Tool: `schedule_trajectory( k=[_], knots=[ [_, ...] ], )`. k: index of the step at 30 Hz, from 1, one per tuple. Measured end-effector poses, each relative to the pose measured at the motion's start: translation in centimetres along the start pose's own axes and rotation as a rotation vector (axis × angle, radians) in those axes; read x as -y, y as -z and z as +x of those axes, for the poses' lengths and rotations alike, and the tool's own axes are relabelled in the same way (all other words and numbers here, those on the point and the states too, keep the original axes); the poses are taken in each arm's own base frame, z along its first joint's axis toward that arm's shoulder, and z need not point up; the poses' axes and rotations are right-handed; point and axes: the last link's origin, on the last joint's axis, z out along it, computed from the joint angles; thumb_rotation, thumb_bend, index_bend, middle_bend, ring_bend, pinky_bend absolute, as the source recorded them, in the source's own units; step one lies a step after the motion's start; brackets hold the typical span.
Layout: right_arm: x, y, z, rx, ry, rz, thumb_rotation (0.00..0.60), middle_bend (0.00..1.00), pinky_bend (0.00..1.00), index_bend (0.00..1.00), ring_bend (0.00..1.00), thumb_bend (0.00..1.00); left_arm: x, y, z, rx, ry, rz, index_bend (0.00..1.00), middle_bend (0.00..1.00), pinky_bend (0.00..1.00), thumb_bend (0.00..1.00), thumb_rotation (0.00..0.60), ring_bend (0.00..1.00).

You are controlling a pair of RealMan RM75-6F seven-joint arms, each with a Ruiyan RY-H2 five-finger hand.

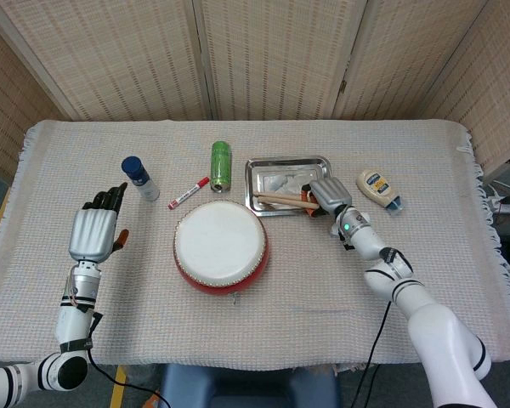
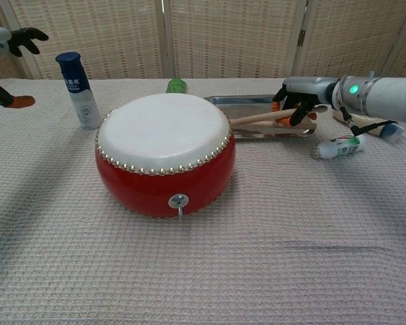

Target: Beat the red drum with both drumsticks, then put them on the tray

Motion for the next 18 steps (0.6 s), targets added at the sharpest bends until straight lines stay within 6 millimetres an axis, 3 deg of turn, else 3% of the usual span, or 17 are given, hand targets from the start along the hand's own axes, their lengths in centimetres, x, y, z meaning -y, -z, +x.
schedule_trajectory(
  k=[5, 8, 18],
  knots=[
    [-0.39, -0.32, -0.16, 0.011, 0.025, -0.033, 0.6, 0.49, 0.49, 0.47, 0.28, 0.42, 0.09, 0.06, 0.13, -0.004, 0.009, 0.0, 0.0, 0.12, 0.38, 0.32, 0.6, 0.16],
    [-0.37, -0.48, -0.13, 0.014, 0.025, -0.045, 0.6, 0.42, 0.4, 0.36, 0.2, 0.31, 0.09, 0.1, 0.22, -0.006, 0.011, -0.002, 0.0, 0.12, 0.37, 0.32, 0.6, 0.16],
    [-0.72, -0.37, 0.68, -0.003, 0.034, -0.049, 0.6, 0.38, 0.37, 0.3, 0.17, 0.25, 0.23, 0.19, 0.03, 0.004, 0.009, -0.004, 0.0, 0.12, 0.37, 0.32, 0.6, 0.16]
  ],
)
